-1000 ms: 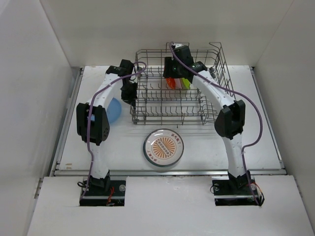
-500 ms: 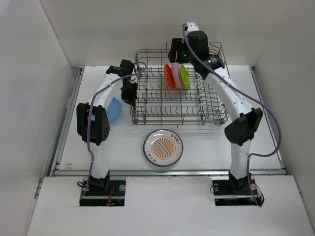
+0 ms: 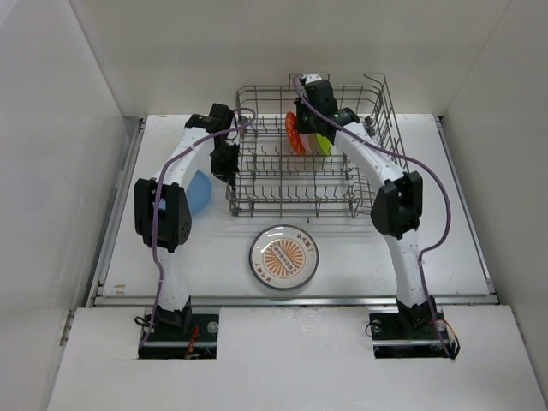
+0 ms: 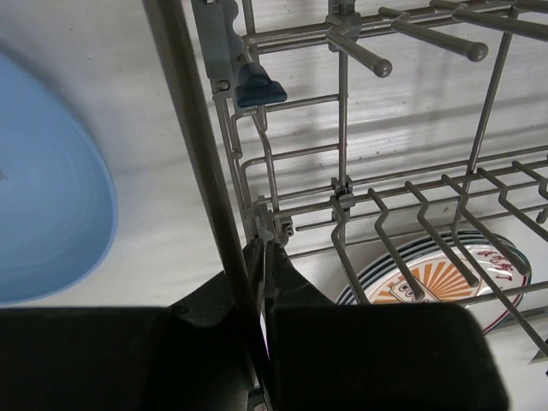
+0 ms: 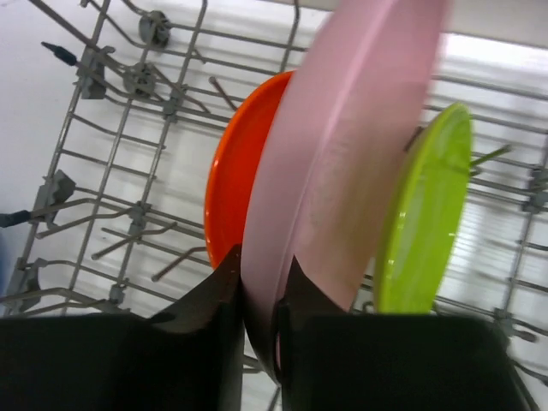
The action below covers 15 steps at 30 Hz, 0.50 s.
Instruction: Unload the plates from the dish rack
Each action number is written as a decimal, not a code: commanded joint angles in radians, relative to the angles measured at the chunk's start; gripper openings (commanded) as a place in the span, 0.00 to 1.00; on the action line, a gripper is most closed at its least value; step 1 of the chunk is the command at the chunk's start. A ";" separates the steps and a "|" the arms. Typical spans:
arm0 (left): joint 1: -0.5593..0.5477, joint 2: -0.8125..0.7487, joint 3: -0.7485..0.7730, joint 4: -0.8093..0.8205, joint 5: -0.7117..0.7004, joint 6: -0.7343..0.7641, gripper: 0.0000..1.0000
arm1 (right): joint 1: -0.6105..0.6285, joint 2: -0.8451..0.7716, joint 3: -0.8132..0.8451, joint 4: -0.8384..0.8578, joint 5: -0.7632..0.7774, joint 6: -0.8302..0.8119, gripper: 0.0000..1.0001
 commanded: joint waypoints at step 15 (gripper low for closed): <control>-0.015 -0.009 -0.008 -0.011 0.036 0.054 0.00 | 0.000 -0.362 0.016 0.212 -0.079 -0.047 0.00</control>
